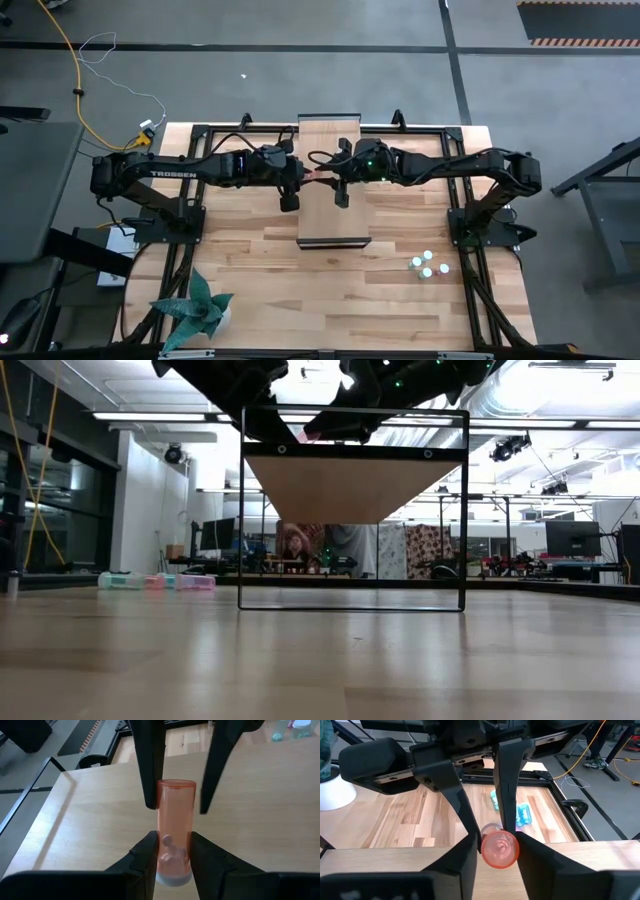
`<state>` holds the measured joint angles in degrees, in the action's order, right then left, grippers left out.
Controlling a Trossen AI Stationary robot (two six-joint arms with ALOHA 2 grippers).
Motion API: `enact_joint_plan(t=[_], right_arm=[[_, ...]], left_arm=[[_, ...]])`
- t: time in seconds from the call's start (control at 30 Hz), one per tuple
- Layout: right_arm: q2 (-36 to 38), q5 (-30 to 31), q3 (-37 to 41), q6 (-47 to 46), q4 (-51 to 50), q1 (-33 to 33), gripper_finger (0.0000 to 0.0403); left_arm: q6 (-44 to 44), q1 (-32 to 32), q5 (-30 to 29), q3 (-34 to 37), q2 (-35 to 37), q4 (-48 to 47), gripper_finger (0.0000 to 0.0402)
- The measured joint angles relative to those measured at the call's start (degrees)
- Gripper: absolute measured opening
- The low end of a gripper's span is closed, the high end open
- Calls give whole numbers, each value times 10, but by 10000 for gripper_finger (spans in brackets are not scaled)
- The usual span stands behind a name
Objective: Pick and place medicine bottles onto shelf by color
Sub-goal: Put the transparent orange pill bottle on the shelf
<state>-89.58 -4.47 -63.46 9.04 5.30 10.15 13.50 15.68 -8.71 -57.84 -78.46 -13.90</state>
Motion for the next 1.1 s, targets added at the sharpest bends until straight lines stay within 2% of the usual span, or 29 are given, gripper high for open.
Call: enact_joint_plan(t=[0.2,0.47,0.77,1.1], right_arm=[[0,1,0,0,0,0,91],[0,1,0,0,-1,0,91],[15,11,1,11,-32,4,90],[89,12,2,15,-131,23,90]], left_arm=[[0,0,0,0,0,0,90],[5,0,3,0,0,0,100],[17,0,2,0,10,-5,156],[-9,1,-29,0,71,-35,228]])
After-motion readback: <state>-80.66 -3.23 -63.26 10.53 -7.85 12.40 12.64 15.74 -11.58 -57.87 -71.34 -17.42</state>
